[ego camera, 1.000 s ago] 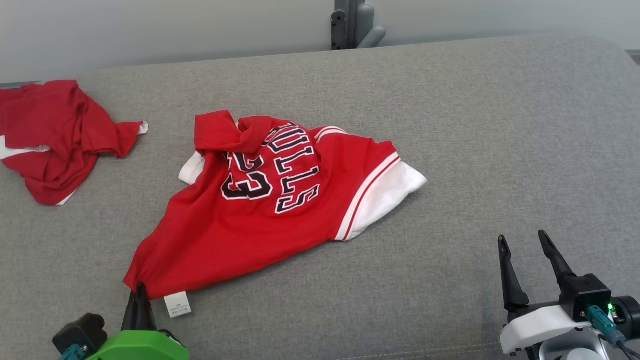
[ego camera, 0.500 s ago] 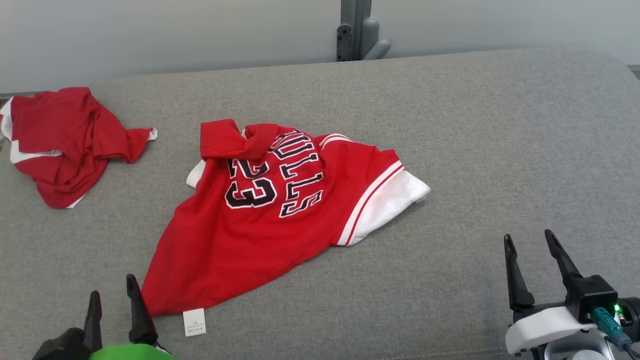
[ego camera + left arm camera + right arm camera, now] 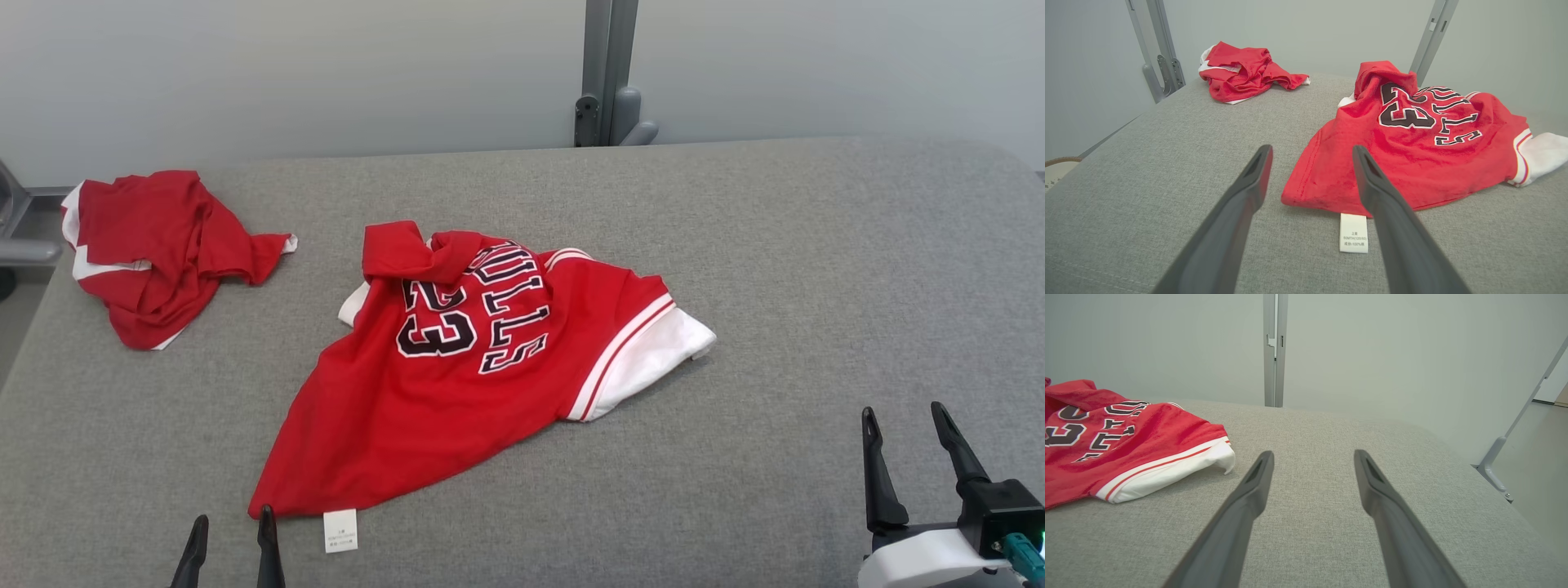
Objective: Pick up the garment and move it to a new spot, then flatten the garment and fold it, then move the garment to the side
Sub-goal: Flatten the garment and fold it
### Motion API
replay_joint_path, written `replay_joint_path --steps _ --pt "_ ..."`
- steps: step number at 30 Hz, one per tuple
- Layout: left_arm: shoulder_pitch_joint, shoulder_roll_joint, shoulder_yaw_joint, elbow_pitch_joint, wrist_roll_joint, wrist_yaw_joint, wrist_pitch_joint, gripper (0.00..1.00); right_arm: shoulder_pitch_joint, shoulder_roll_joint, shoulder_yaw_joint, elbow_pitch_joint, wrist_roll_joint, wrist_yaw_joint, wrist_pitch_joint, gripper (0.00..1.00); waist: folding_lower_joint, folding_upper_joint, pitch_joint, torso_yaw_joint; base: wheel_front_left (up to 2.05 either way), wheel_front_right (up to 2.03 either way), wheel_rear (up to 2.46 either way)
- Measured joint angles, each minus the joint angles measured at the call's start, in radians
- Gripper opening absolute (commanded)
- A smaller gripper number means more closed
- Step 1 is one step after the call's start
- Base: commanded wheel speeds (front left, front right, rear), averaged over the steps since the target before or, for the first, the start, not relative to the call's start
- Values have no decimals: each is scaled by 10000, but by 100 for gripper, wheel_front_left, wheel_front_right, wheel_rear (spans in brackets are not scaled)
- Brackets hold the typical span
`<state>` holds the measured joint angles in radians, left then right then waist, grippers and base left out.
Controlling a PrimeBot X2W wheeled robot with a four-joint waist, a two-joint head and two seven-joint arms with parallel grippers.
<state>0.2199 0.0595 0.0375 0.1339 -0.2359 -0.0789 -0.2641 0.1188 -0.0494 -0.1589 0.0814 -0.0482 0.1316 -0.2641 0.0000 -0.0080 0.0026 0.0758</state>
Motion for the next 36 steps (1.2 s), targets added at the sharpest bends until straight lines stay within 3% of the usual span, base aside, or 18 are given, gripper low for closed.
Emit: replay_joint_path --steps 12,36 --pt "215 -59 44 217 412 -487 0 100 52 0 77 441 184 0 0 100 0 0 -260 -220 0 0 0" --pt "-266 52 -362 397 196 -502 0 100 -73 0 439 696 138 0 0 100 0 0 -186 -431 0 0 0"
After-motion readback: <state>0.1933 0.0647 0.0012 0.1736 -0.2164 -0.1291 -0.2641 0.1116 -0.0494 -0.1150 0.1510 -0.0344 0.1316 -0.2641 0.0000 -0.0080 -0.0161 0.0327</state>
